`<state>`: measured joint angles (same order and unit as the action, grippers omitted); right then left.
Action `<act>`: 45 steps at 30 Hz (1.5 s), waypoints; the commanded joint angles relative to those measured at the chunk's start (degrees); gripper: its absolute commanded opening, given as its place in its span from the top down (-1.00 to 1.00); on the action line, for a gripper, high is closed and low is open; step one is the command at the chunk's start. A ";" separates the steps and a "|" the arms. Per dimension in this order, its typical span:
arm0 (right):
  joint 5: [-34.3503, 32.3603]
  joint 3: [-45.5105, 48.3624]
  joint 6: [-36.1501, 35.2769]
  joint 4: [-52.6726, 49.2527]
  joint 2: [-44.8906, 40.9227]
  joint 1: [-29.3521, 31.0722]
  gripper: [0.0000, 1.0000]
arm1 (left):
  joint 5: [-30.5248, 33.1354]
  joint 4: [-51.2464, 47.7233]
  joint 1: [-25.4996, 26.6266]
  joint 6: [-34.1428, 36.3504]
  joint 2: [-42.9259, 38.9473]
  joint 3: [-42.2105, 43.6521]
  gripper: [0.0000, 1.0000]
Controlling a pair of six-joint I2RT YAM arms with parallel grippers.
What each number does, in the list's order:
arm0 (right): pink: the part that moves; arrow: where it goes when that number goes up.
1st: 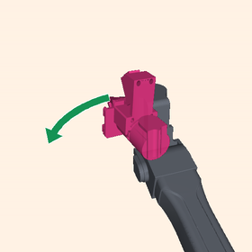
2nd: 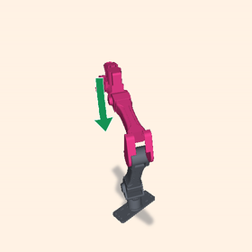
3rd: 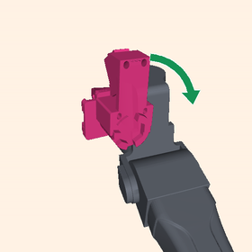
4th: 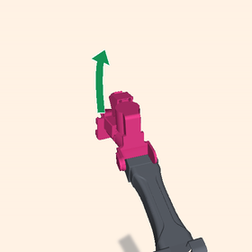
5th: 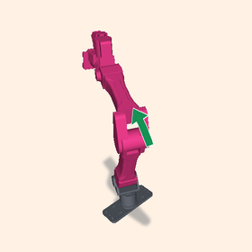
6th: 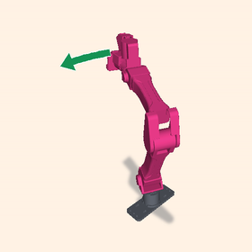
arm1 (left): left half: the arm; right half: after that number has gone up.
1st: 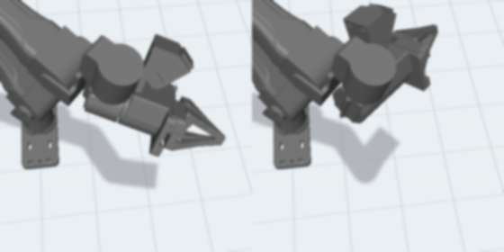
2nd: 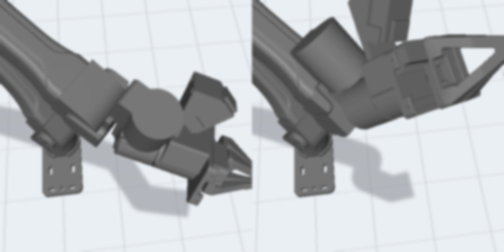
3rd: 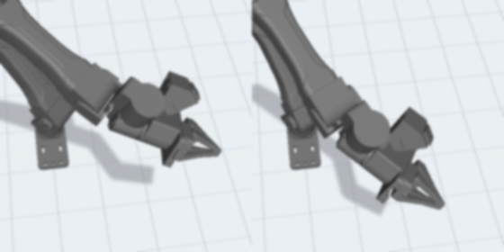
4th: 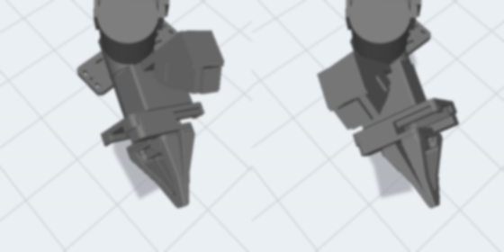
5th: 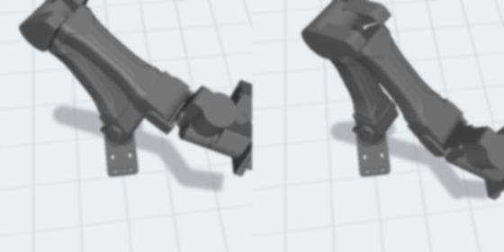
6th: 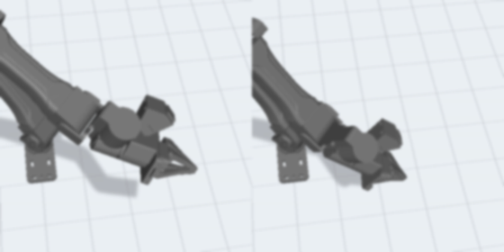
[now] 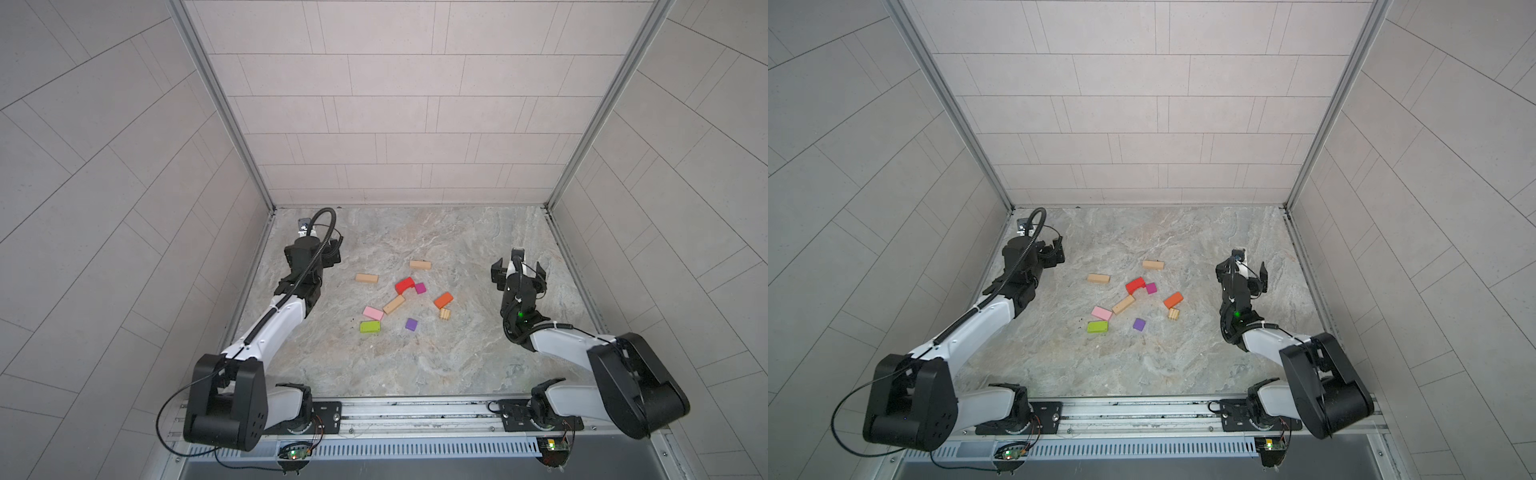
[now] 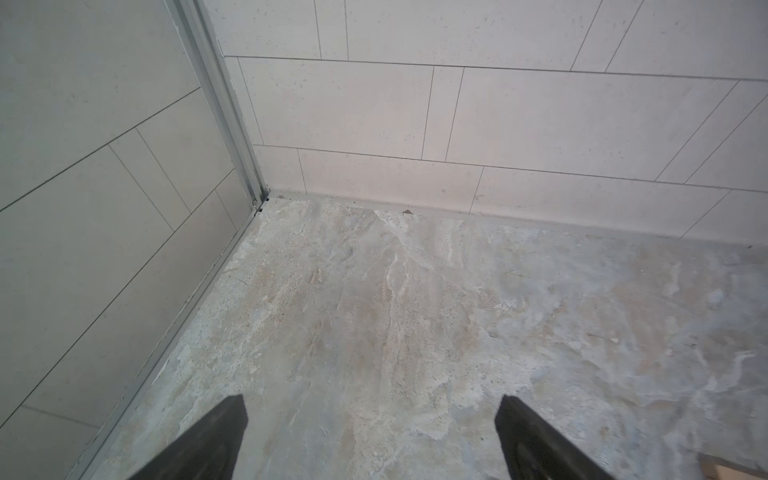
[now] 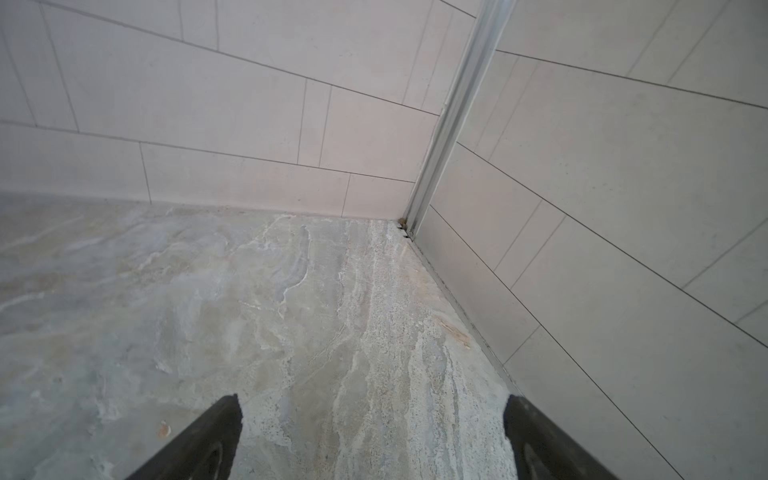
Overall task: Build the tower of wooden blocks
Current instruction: 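Grasp the farthest plain wooden bar with the right gripper while the left arm advances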
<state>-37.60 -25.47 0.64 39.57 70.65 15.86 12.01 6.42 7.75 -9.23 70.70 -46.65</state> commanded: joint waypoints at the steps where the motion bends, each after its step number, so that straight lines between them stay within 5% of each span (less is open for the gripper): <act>1: -5.85 -7.17 14.05 -29.43 -4.90 0.14 -0.99 | -3.66 -19.83 0.12 -7.72 -2.80 -4.17 -1.00; 9: 12.99 -21.10 30.16 -58.81 -6.49 0.39 -0.99 | -14.87 -38.32 0.70 -11.83 -1.56 -10.13 -1.00; 17: 30.96 -29.91 30.07 -73.12 -2.43 1.31 -0.99 | -27.95 -38.23 1.44 -10.44 -2.93 -6.95 -1.00; 24: 33.52 -37.49 26.67 -81.76 2.55 3.63 -0.99 | -33.48 -38.04 2.65 -10.39 -4.07 -6.99 -1.00; 28: 29.41 -43.17 34.89 -86.61 5.41 4.77 -0.99 | -36.10 -37.20 3.27 -9.58 -5.67 -6.27 -1.00; 35: 24.45 -46.87 34.92 -84.82 9.39 11.82 -0.99 | -36.83 -36.39 4.69 -10.11 -8.45 -5.24 -1.00; 40: 27.40 -51.16 38.63 -86.28 15.65 12.78 -0.99 | -33.62 -38.45 4.65 -8.44 -10.50 -4.44 -1.00; 45: 33.51 -56.44 39.71 -88.32 22.87 13.49 -0.99 | -37.27 -36.63 4.62 -10.10 -9.53 -4.63 -1.00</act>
<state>-7.20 -79.57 38.13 -46.00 91.46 28.64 -23.29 -30.57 12.19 -19.31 60.55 -51.18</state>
